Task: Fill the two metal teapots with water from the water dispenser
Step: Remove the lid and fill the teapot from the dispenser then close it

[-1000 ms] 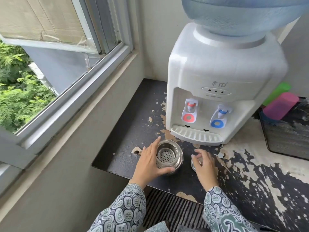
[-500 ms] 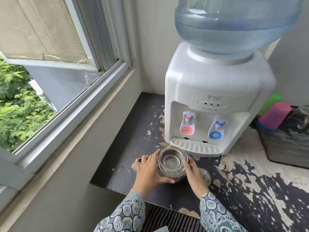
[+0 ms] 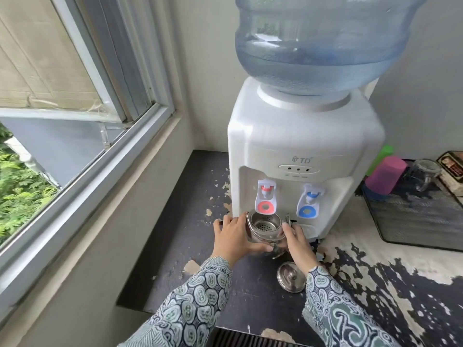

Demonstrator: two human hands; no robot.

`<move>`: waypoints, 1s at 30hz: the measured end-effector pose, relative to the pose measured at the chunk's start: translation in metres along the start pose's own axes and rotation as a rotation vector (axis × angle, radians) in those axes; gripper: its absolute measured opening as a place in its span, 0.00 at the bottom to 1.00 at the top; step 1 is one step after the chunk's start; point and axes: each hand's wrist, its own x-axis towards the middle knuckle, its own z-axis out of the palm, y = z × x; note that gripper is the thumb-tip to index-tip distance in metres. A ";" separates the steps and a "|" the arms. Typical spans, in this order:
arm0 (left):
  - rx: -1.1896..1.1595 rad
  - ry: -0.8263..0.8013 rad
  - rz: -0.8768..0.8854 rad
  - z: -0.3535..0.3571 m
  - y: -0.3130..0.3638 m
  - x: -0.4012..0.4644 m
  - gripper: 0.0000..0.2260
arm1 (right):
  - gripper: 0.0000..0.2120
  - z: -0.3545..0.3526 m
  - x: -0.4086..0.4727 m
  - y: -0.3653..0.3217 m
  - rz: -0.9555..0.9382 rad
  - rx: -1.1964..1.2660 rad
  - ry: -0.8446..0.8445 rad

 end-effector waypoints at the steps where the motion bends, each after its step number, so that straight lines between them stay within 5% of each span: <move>1: 0.003 -0.004 -0.007 0.001 0.000 0.002 0.53 | 0.20 0.000 0.000 -0.002 -0.003 -0.004 0.000; 8: -0.017 -0.015 -0.066 0.005 -0.001 0.011 0.46 | 0.24 0.017 0.002 -0.010 -0.190 -0.077 0.056; 18: -0.011 -0.091 -0.106 -0.003 0.001 0.016 0.47 | 0.10 0.033 0.015 -0.027 -0.043 -0.094 0.192; 24: -0.017 -0.102 -0.115 -0.005 0.002 0.016 0.50 | 0.20 0.031 0.017 -0.033 0.032 -0.012 0.131; 30: 0.019 -0.118 -0.138 -0.016 0.007 0.013 0.47 | 0.12 0.027 0.014 -0.037 -0.047 -0.122 0.213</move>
